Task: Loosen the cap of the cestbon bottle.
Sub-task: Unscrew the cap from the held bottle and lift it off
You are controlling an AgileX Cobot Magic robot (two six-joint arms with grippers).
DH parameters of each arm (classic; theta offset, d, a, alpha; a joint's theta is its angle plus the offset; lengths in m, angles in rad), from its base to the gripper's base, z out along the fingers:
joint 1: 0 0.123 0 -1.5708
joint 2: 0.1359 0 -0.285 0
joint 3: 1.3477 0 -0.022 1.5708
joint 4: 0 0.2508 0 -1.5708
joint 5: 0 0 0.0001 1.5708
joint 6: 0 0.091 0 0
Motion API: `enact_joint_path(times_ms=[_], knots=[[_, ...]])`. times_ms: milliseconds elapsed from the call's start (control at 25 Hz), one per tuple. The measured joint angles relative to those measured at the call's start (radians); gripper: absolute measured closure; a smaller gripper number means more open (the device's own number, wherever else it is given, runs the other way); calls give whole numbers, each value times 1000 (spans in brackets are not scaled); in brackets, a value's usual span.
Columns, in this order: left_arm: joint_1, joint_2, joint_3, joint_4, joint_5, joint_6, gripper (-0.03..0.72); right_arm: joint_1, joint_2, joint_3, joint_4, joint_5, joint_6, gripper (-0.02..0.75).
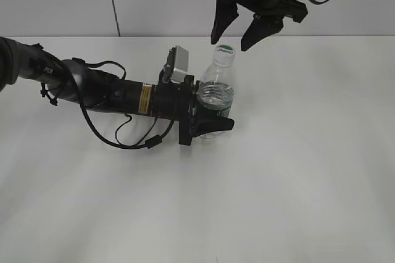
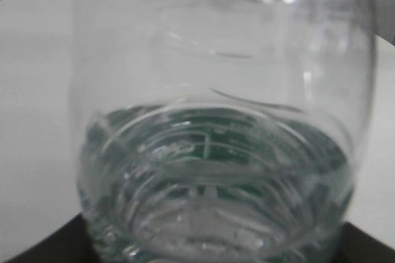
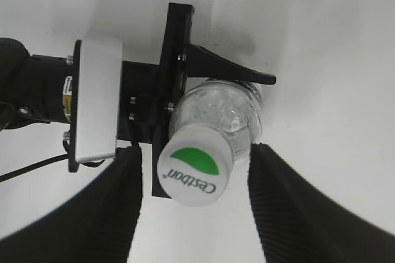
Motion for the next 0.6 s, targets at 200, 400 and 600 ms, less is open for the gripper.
enact_joint_path(times_ms=[200, 400, 600], knots=[[0, 0, 0, 3, -1, 0, 280, 0, 32, 0, 23, 3, 0, 319], [0, 0, 0, 3, -1, 0, 280, 0, 40, 0, 24, 6, 1, 319], [0, 0, 0, 4, -2, 0, 280, 0, 40, 0, 24, 29, 1, 333]])
